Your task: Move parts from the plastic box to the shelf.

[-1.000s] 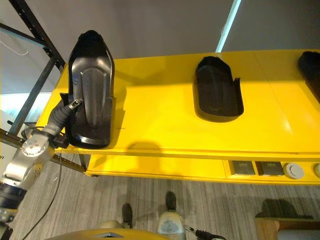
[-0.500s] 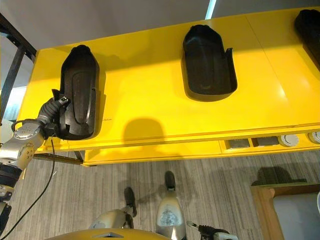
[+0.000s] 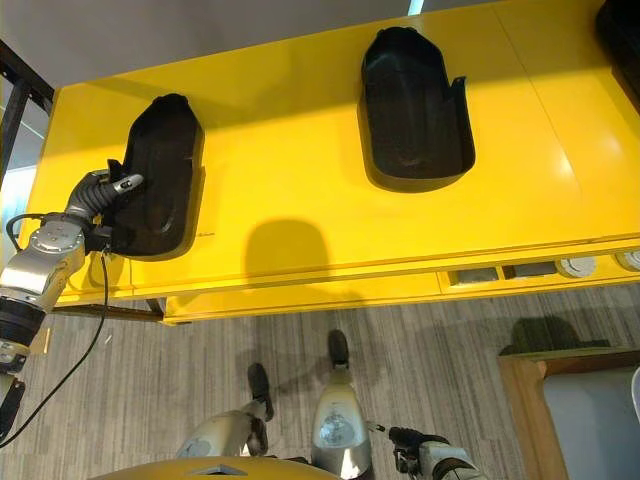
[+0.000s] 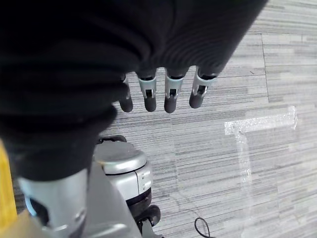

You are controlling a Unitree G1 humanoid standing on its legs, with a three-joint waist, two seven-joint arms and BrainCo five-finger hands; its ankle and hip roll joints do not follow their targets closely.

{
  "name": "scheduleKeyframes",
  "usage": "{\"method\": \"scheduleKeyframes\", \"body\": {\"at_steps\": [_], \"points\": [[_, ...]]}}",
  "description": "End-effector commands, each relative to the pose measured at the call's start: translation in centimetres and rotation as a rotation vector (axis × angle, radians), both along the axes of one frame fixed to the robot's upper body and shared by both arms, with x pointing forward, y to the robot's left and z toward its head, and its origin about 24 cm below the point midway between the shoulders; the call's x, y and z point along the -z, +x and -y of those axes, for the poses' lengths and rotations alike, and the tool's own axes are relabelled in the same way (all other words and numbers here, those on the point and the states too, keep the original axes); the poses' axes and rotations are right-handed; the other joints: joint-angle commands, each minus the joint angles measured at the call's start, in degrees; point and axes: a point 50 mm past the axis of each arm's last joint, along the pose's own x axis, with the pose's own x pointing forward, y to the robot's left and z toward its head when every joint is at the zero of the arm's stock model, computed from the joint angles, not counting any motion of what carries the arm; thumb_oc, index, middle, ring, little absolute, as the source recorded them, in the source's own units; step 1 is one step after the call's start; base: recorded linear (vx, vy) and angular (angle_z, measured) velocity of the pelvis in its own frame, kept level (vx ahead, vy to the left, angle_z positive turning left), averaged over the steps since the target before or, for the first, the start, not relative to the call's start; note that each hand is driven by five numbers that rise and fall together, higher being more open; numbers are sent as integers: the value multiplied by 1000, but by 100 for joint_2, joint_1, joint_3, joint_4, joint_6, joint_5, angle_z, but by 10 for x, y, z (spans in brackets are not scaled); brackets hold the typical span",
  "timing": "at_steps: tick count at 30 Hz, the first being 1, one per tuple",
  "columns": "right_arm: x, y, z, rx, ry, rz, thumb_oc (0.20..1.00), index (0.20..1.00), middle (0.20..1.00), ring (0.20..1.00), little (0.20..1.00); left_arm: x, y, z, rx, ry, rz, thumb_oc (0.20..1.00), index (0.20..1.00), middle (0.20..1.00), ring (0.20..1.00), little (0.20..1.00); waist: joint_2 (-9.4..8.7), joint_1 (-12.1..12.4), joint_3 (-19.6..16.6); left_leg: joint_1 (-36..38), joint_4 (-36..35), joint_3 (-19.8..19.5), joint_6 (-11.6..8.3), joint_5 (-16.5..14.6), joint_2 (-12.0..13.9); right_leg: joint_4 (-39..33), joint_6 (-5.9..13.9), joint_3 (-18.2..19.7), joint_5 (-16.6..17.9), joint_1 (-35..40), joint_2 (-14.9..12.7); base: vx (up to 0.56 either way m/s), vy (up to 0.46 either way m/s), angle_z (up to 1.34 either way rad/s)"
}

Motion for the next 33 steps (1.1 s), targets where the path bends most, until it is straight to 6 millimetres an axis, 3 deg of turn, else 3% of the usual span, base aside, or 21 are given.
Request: {"method": "scheduleKeyframes", "body": {"at_steps": [1, 6, 9, 11, 15, 18, 22, 24, 25, 26, 30, 33], "points": [[4, -5, -6, -40, -26, -53, 1000, 1000, 1000, 1000, 1000, -24, 2, -28, -139, 220, 25, 1000, 1000, 1000, 1000, 1000, -219, -23, -115, -194, -1, 39, -158, 113, 193, 27, 108, 264, -400, 264, -92, -8, -57, 3], [8, -7, -14, -36, -10, -67, 1000, 1000, 1000, 1000, 1000, -40, 10, -12, -140, 300, 80, 1000, 1000, 1000, 1000, 1000, -273, -20, -244, -102, -1, 36, -179, 94, 227, 27, 121, 237, -434, 377, -67, 4, -54, 3], [10, -11, -18, -21, 2, -80, 1000, 1000, 1000, 1000, 1000, -47, 14, 1, -124, 253, 150, 1000, 1000, 1000, 1000, 1000, -312, -19, -364, -23, -1, 48, -187, 73, 249, 27, 128, 228, -468, 462, -45, 26, -55, 1], [14, -21, -23, -16, 9, -106, 1000, 1000, 1000, 1000, 1000, -55, 15, 21, -97, 69, 254, 1000, 1000, 1000, 1000, 1000, -358, -20, -565, 109, -1, 96, -208, 43, 292, 27, 139, 220, -509, 596, -19, 50, -44, 1], [18, -33, -28, -14, 25, -140, 1000, 1000, 1000, 1000, 1000, -69, 0, 30, -147, -85, 495, 1000, 1000, 1000, 1000, 1000, -408, 100, -851, 325, -1, 140, -214, -10, 336, 27, 127, 116, -585, 858, -14, 33, -23, -3], [20, -34, -34, -1, 40, -154, 1000, 1000, 1000, 1000, 1000, -66, -20, 25, -151, -55, 580, 1000, 1000, 1000, 1000, 1000, -464, 320, -1033, 462, -1, 87, -200, -36, 345, 27, 97, -40, -637, 1073, -41, 2, -5, 0], [21, -34, -39, 22, 55, -167, 1000, 1000, 1000, 1000, 1000, -36, -40, 26, -26, 79, 482, 1000, 1000, 1000, 1000, 1000, -549, 602, -1169, 614, -1, -74, -135, -111, 310, 27, 49, -189, -702, 1325, -51, 9, 4, 19], [22, -38, -41, 27, 56, -170, 1000, 1000, 1000, 1000, 1000, -17, -49, 31, 93, 25, 418, 1000, 1000, 1000, 1000, 1000, -580, 712, -1206, 673, -1, -127, -94, -170, 283, 27, 43, -241, -743, 1417, -55, 26, 33, 28], [22, -38, -41, 34, 57, -167, 1000, 1000, 1000, 1000, 1000, -11, -52, 34, 138, -35, 390, 862, 862, 862, 862, 862, -593, 750, -1200, 685, -1, -147, -81, -182, 273, 27, 38, -258, -747, 1441, -56, 10, 28, 26], [22, -37, -40, 39, 57, -166, 1000, 1000, 1000, 1000, 1000, -5, -54, 35, 153, -82, 365, 200, 200, 200, 200, 200, -598, 779, -1192, 691, -1, -161, -72, -187, 266, 27, 34, -271, -748, 1456, -57, -3, 25, 9], [20, -33, -36, 150, 32, -135, 1000, 1000, 1000, 1000, 1000, 46, -88, 65, 298, -268, 272, 200, 200, 200, 200, 200, -601, 1049, -1026, 685, -1, -332, -13, -253, 217, 48, 15, -458, -795, 1535, -77, -51, 57, 24], [20, -33, -34, 130, 23, -137, 1000, 1000, 1000, 1000, 1000, 63, -103, 79, 381, -331, 235, 200, 200, 200, 200, 200, -619, 1137, -990, 670, -1, -381, -17, -269, 196, 43, 41, -557, -791, 1562, -89, -10, 18, 24]]}}
